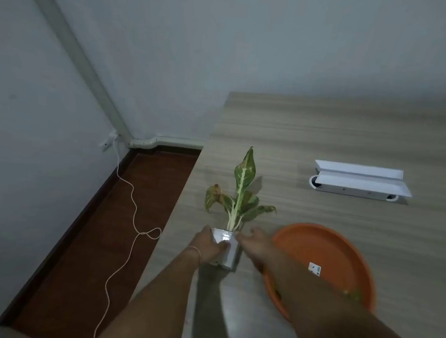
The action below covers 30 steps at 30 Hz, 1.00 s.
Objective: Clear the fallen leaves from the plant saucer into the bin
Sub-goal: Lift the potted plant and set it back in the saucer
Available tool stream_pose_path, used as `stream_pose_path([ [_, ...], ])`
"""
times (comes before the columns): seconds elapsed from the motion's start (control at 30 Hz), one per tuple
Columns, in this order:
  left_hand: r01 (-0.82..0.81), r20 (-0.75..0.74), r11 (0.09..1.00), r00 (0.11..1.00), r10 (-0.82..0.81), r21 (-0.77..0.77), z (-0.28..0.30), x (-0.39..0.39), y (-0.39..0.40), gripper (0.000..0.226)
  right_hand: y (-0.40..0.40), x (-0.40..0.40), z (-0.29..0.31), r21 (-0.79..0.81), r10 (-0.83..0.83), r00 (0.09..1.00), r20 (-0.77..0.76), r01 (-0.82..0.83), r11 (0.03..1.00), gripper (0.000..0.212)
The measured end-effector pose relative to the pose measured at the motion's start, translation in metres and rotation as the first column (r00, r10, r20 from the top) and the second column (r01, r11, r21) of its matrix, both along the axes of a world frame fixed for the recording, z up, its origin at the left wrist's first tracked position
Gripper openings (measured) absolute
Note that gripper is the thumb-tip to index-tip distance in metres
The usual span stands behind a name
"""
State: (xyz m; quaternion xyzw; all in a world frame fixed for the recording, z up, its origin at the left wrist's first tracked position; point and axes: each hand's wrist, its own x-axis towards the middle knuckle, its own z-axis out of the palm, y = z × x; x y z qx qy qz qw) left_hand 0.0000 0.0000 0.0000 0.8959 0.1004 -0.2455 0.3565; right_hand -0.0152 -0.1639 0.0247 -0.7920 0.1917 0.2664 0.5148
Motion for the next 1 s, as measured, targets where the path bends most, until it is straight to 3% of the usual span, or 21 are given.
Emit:
stream_pose_path([
  [0.07, -0.022, -0.002, 0.999, 1.0, 0.022, -0.041, 0.002, 0.0, 0.0, 0.048, 0.007, -0.002, -0.007, 0.029, -0.035, 0.997, -0.073, 0.038, 0.999, 0.062],
  [0.13, -0.017, -0.006, 0.996, 1.0, 0.016, -0.089, 0.001, -0.002, 0.002, 0.029, 0.013, -0.006, -0.017, 0.09, -0.022, 0.993, -0.12, 0.033, 0.995, 0.05],
  [0.23, -0.011, -0.018, 0.988, 1.0, 0.008, -0.154, 0.0, -0.003, 0.006, 0.023, 0.021, -0.008, -0.031, 0.168, -0.045, 0.99, -0.137, 0.068, 0.983, 0.033],
  [0.3, -0.018, -0.029, 0.987, 0.999, 0.014, -0.162, -0.005, -0.002, 0.01, 0.019, 0.022, -0.003, -0.057, 0.173, -0.063, 0.991, -0.118, 0.083, 0.981, 0.048],
  [0.37, -0.028, -0.028, 0.985, 0.999, 0.024, -0.169, -0.006, -0.004, 0.011, 0.019, 0.022, 0.01, -0.126, 0.209, -0.066, 0.993, -0.1, 0.086, 0.974, 0.073],
  [0.43, -0.026, -0.023, 0.984, 0.999, 0.022, -0.179, -0.009, -0.004, 0.011, 0.021, 0.023, 0.017, -0.152, 0.254, -0.111, 0.983, -0.146, 0.146, 0.956, 0.075],
  [0.57, -0.019, -0.018, 0.981, 1.0, 0.016, -0.192, -0.009, -0.001, 0.009, 0.02, 0.023, 0.005, -0.09, 0.315, -0.216, 0.961, -0.171, 0.261, 0.912, 0.051],
  [0.73, 0.018, 0.039, 0.968, 0.999, -0.008, -0.249, 0.005, 0.007, -0.012, 0.025, 0.01, 0.011, -0.063, 0.384, -0.319, 0.937, -0.144, 0.349, 0.855, 0.034],
  [0.9, 0.029, 0.147, 0.945, 0.989, 0.021, -0.327, 0.017, 0.018, -0.051, 0.018, -0.03, 0.028, -0.06, 0.343, -0.382, 0.924, -0.015, 0.363, 0.866, 0.071],
  [1.0, 0.049, 0.172, 0.924, 0.985, 0.018, -0.379, 0.021, 0.024, -0.076, 0.023, -0.057, 0.023, -0.035, 0.318, -0.412, 0.91, 0.046, 0.378, 0.87, 0.066],
])
